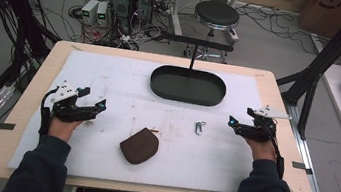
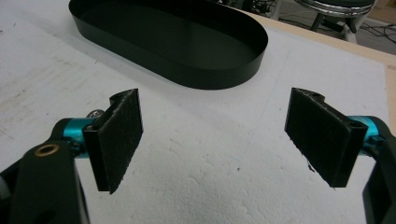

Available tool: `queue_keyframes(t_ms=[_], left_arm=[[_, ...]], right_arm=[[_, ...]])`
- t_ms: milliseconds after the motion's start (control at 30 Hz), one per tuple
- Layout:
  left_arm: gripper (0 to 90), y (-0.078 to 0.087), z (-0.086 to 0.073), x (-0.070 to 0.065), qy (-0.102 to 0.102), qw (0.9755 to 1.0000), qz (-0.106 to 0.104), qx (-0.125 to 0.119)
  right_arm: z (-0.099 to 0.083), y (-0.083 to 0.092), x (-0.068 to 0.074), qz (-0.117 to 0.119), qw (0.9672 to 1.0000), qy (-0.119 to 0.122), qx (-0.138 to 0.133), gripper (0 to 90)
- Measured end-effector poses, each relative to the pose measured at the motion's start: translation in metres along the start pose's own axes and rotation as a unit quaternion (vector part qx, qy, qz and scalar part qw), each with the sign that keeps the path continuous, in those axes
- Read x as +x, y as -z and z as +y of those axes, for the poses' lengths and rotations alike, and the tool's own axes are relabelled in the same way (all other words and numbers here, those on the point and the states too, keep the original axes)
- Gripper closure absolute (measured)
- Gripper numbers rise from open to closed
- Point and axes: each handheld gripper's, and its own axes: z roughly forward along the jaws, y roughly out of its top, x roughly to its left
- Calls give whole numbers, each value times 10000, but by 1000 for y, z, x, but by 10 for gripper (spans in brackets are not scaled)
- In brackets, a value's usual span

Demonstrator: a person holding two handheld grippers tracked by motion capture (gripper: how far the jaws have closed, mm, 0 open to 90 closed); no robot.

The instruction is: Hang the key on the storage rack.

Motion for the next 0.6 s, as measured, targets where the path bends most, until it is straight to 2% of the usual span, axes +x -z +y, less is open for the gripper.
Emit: queue_keyframes(t_ms=[233,600], left_arm=[[214,-2,-2,1,28,10000,-5,59],[219,0,-2,-1,-41,10000,22,75]], right_arm=[[0,-3,1,104,9999,-26,-21,195],[5,-14,12,352,9992,209,-17,195]])
